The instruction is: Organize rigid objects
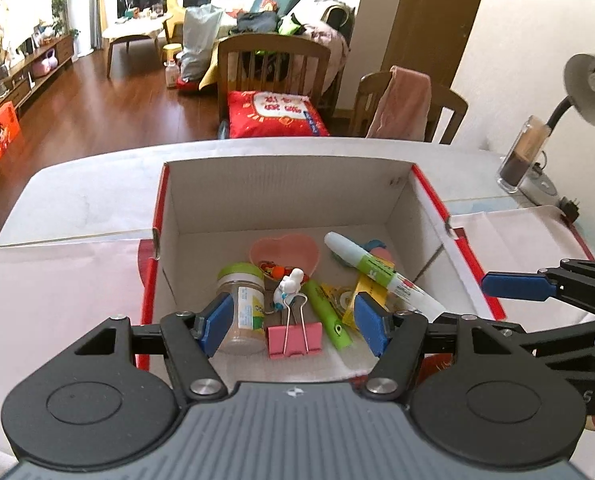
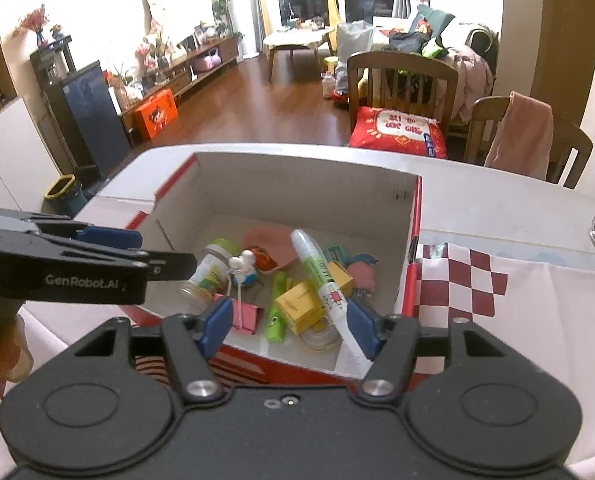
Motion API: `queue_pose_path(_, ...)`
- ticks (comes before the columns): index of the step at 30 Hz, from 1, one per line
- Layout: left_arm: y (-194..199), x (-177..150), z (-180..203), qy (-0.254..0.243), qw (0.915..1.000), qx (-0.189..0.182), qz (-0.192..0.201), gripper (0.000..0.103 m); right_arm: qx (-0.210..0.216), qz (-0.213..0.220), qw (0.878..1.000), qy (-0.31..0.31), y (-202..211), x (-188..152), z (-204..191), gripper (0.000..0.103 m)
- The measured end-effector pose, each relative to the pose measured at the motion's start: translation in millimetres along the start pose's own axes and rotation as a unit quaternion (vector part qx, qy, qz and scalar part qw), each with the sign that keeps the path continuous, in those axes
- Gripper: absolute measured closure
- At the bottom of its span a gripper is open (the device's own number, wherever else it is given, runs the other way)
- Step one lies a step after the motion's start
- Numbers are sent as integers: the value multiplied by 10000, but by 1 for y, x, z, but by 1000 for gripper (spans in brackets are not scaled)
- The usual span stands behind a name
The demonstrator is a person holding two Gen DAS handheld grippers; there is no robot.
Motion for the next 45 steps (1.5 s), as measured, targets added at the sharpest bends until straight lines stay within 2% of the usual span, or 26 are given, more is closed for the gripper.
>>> queue_pose_path(3, 15, -5, -2, -17, 9999, -46, 104, 36, 14, 117, 9999, -25, 12, -3, -6, 37)
queue_pose_path(5, 25, -9, -2, -35, 9998, -65, 175, 31, 37, 204, 9998, -47, 21, -6, -10, 36)
queue_pose_path(10, 51, -18, -4, -71, 9992, -133, 380, 31, 56, 461, 9989, -30, 45, -13, -22, 26)
queue_pose_path(16, 81, -30, -6, -172, 9974, -176, 673, 25, 80, 755, 9971, -27, 66, -22, -35, 16)
queue_pose_path(21, 98, -43, -7, -154, 9968, -256, 743, 24, 153, 973, 9951, -10, 81, -29, -46, 7)
queue_pose_path(23, 103, -48, -11, -96, 9968, -275, 750, 17, 181, 1079, 9940, 25, 86, -31, -50, 3)
queue_pose_path(24, 106, -51, -13, -68, 9966, -283, 771, 17, 184, 1125, 9935, 41, 88, -32, -51, 1)
queue_pose_path(28, 117, -60, -17, -65, 9965, -126, 829, 14, 176, 1256, 9919, 81, 97, -38, -58, 0)
queue_pose_path(31, 122, -65, -19, -56, 9964, -60, 847, 0, 146, 1314, 9912, 34, 100, -42, -59, 0)
queue_pose_path(45, 143, -77, -18, -26, 9957, 104, 916, 0, -5, 1440, 9895, -152, 110, -57, -58, 0)
Point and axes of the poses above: each gripper's, at about its wrist camera, not at the fingertips, and y roughly against the way its jaws point, z to its right, x to its top, the point moved 5 cm from there along -y, roughly the way its jaws point, and after that the axes turned 9 degrees about x, right-handed, at the moved point
